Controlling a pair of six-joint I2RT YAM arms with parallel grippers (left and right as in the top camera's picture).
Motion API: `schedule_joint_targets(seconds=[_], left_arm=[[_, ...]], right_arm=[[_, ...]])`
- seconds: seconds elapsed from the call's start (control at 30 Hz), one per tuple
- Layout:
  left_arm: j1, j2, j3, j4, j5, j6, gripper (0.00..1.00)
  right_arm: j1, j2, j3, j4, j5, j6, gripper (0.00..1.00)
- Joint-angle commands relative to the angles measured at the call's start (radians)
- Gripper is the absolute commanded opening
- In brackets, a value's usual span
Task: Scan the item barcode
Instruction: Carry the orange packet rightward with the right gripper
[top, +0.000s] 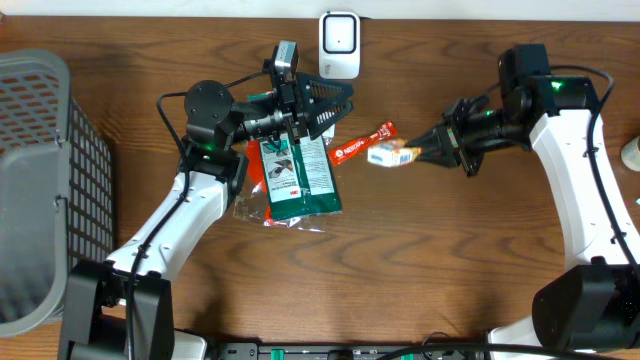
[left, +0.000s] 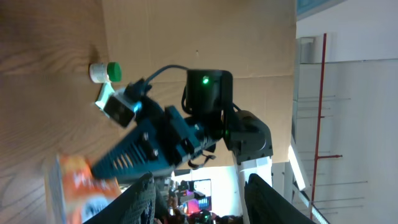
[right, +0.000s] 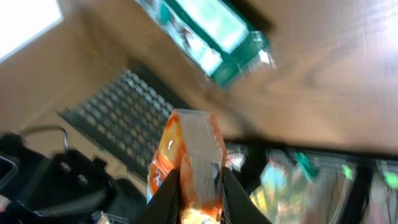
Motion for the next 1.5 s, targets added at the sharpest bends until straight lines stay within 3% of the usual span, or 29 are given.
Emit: schedule_joint_targets(seconds=[0.0,0.2,0.43,0.67,1.17,1.3,1.47], left_arm=[[0.004,-0.002,-0.005,-0.014,0.028,0.046,0.47],[0.004,-0.002,-0.005,-0.212,0.039,0.134,0.47],[0.003,-0.002,-0.005,-0.375,0.038,0.244,0.47],[0.002,-0.002,-0.005,-0.392,0.039,0.269,0.47],[0.002,-0.002,-0.005,-0.392,0.044,0.27,0.47],[0.002,-0.002,-0.005,-0.391,0.047,0.269,0.47],[0.002,-0.002,-0.005,-0.392,0.046,0.269,0.46]], right_arm=[[0.012,-0.012,0.011,-0.074,-0.083,-0.08,0.01],[0.03,-0.015,0.013,-0.228,-0.087,-0.13,0.02],[0.092,-0.02,0.095,-0.198,-0.111,-0.156,0.01],[0.123,-0.02,0.257,-0.108,-0.109,-0.08,0.01],[0.229,-0.02,0.323,-0.264,-0.082,-0.101,0.01],[0.229,-0.021,0.32,-0.344,0.034,0.045,0.02],[0.232,-0.027,0.321,-0.344,0.031,0.198,0.01]])
